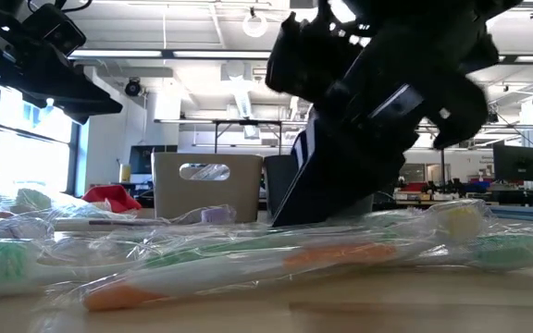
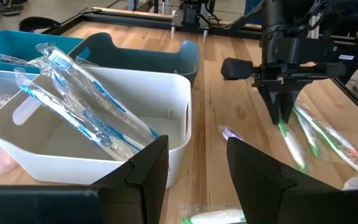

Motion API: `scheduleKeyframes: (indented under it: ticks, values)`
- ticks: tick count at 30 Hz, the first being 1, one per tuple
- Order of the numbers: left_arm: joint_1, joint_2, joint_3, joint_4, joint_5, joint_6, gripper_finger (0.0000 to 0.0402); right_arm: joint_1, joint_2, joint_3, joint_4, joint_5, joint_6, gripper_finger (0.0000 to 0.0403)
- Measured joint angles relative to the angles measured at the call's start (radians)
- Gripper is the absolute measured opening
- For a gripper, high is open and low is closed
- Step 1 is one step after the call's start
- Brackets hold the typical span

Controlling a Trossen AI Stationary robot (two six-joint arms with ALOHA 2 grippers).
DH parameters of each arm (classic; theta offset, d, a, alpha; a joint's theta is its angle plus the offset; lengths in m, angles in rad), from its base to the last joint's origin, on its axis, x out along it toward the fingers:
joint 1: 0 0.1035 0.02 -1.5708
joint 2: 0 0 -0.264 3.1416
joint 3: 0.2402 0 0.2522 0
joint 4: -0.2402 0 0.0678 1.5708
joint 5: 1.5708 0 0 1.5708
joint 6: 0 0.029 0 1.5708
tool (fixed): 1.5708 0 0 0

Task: Pick & Place Toothbrushes
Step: Put the green toothbrush into the blue bin

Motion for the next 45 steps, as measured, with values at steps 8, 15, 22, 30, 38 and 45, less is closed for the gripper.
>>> scheduleKeyframes:
  ticks: [8, 15, 22, 30, 38, 45]
  values:
    - [0.000, 0.000, 0.000, 0.000, 0.000, 0.001, 0.0159, -0.001, -0.119, -0.001, -0.018, -0.011, -0.041, 0.0032]
    - [0.000, 0.000, 0.000, 0.000, 0.000, 0.001, 0.0159, 0.000, -0.307, 0.000, -0.069, 0.077, -0.062, 0.0006]
    - [0.000, 0.000, 0.000, -0.002, 0.000, 0.001, 0.0159, -0.002, -0.466, 0.000, -0.096, 0.289, -0.137, 0.0002]
    - [0.000, 0.000, 0.000, -0.003, 0.000, 0.001, 0.0159, -0.016, -0.556, 0.001, -0.110, 0.616, -0.168, 0.0002]
    - [0.000, 0.000, 0.000, -0.003, 0.000, 0.003, 0.0159, -0.041, -0.554, -0.001, -0.108, 0.842, -0.157, 0.0003]
    - [0.000, 0.000, 0.000, -0.003, 0.000, 0.005, 0.0159, -0.058, -0.552, -0.091, -0.101, 0.882, -0.058, 0.0003]
